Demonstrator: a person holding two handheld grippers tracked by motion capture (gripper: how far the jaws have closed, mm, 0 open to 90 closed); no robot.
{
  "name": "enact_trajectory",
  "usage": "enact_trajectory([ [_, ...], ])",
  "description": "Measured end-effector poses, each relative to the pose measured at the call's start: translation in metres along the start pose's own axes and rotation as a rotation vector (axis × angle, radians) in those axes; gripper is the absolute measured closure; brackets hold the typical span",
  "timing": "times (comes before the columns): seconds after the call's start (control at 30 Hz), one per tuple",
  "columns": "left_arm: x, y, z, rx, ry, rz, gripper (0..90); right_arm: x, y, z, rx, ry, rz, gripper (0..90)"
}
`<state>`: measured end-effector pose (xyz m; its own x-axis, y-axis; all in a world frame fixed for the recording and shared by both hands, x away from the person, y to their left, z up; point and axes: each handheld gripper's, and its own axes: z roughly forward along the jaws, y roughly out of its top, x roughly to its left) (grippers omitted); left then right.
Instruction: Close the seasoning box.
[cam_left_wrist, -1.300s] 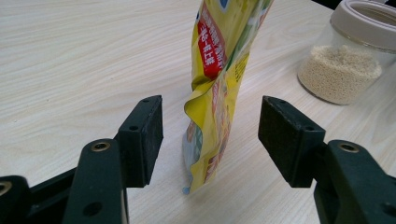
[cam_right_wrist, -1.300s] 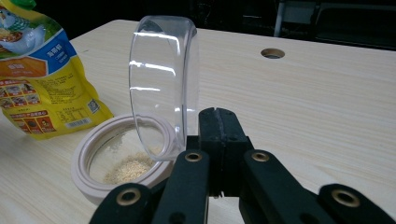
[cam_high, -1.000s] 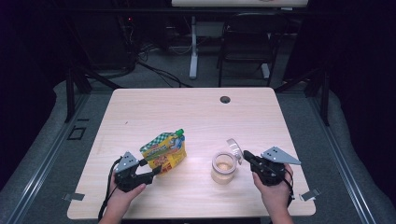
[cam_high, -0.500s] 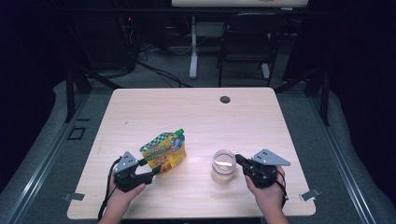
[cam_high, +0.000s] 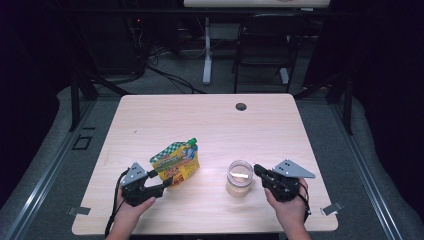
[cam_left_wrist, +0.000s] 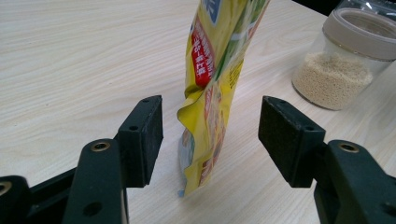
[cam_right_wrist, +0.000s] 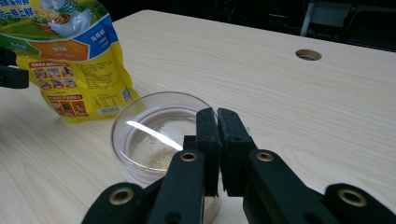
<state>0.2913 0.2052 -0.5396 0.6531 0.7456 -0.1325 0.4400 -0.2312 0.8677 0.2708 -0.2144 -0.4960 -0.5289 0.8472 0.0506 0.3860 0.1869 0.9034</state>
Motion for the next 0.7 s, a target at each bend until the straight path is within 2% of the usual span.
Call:
enact_trajectory([
  [0.5, -0.002, 0.005, -0.005, -0.005, 0.004, 0.004, 40.0, -0.016, 0.002, -0.017, -0.034, -0.026, 0.033, 86.2],
  [0.7, -0.003, 0.008, -0.009, -0.035, 0.009, -0.004, 39.5, -0.021, 0.003, -0.023, -0.043, -0.033, 0.038, 83.8],
])
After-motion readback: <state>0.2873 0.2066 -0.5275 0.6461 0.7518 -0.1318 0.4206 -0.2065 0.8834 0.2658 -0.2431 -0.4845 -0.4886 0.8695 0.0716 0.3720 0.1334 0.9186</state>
